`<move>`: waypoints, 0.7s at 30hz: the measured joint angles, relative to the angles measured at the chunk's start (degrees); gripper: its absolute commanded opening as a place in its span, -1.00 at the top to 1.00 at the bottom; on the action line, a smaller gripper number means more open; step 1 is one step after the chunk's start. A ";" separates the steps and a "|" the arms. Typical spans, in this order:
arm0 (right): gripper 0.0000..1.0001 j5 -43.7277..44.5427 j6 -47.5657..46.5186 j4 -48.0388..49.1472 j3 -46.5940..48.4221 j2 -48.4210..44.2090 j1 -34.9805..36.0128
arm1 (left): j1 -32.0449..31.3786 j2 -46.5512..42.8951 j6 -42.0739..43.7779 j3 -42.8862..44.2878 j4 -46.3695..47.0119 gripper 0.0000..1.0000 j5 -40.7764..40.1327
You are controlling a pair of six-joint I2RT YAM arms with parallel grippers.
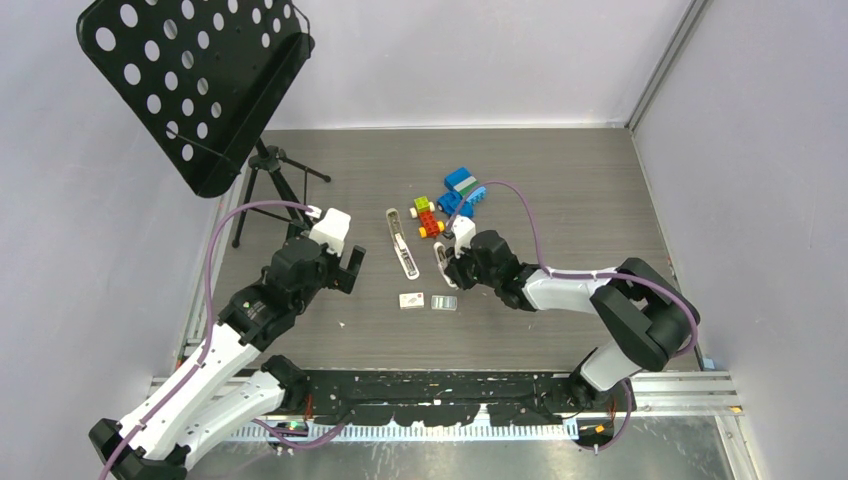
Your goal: Load the staples into the stapler
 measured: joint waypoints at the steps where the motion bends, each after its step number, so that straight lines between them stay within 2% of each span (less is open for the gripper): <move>1: 0.87 -0.02 0.02 -0.02 0.04 0.00 0.00 | 0.00 0.00 0.00 0.00 0.00 -0.96 0.00; 21: 0.87 0.98 0.44 -0.96 1.95 1.42 0.00 | 0.26 0.00 0.00 0.00 0.00 -0.96 0.44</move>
